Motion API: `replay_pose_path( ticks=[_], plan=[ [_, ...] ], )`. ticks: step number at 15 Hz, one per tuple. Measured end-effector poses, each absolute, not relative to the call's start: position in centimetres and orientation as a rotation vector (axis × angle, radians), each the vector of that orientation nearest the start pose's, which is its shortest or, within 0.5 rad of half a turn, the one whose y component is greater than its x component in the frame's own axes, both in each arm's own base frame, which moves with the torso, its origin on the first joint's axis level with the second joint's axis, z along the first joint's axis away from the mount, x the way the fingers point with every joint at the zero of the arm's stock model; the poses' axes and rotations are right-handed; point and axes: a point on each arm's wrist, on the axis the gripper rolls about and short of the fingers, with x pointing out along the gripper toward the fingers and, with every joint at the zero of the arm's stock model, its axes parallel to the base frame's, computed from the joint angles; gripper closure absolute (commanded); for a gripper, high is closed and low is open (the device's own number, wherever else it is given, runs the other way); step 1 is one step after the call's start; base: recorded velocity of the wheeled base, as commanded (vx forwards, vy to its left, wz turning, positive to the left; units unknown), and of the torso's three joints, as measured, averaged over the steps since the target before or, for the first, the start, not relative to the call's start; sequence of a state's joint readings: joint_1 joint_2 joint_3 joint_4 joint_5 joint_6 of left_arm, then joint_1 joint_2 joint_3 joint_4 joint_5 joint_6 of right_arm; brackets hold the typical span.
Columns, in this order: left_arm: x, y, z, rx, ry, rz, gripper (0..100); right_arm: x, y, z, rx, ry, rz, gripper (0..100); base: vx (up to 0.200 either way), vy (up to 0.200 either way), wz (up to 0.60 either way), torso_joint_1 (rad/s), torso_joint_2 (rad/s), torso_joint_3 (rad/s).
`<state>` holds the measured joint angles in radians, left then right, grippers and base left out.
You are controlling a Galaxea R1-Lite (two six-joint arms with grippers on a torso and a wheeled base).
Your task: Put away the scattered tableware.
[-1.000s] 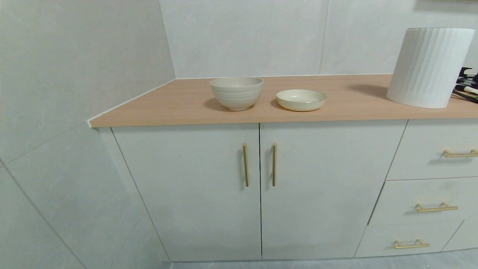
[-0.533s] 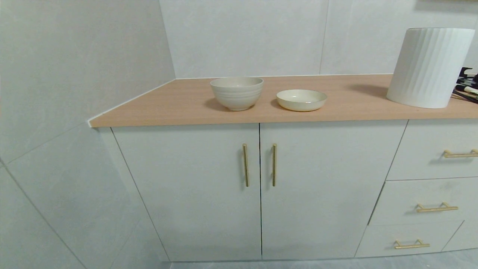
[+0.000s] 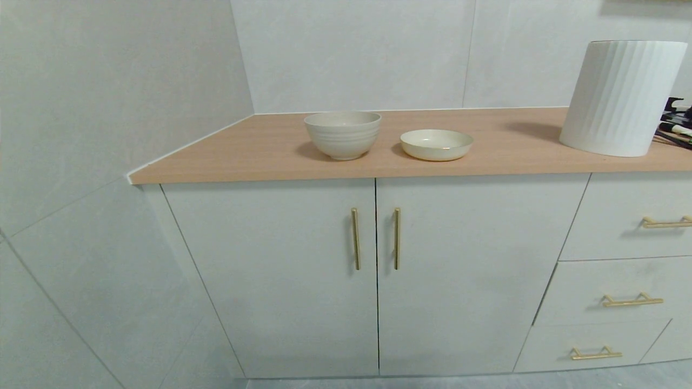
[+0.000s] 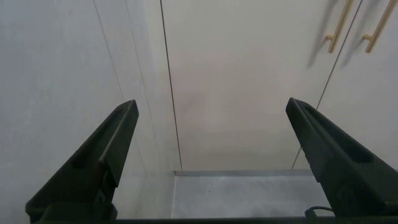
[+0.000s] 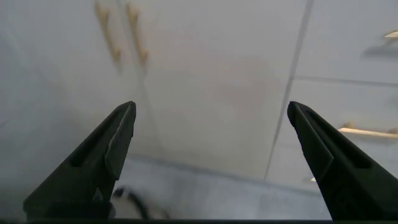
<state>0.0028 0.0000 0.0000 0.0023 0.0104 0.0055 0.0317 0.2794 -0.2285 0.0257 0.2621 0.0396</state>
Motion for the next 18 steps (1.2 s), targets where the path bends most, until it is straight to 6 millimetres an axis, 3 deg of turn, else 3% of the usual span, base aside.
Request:
replay_pose_path(
  ticks=[3,6,9,13,18],
  plan=[
    [-2.3,0.0,7.5,0.006,0.002,0.013,0,2.6,1.0,16.6,0.056,0.238,0.412,0,0.000,0.000,0.00,0.000,0.00,0.000],
    [-2.3,0.0,7.5,0.020,0.003,0.012,0,7.4,2.8,18.8,0.053,0.375,0.578,0,0.000,0.000,0.00,0.000,0.00,0.000],
    [-2.3,0.0,7.5,0.022,0.003,0.013,0,12.7,6.3,19.9,0.038,0.478,0.713,0,0.000,0.000,0.00,0.000,0.00,0.000],
    [-2.3,0.0,7.5,0.020,0.003,0.013,0,18.9,12.7,20.8,0.046,0.519,0.848,0,0.000,0.000,0.00,0.000,0.00,0.000],
    [-2.3,0.0,7.5,0.015,0.002,0.013,0,25.6,18.7,20.0,0.115,0.526,0.875,0,0.000,0.000,0.00,0.000,0.00,0.000]
  ],
)
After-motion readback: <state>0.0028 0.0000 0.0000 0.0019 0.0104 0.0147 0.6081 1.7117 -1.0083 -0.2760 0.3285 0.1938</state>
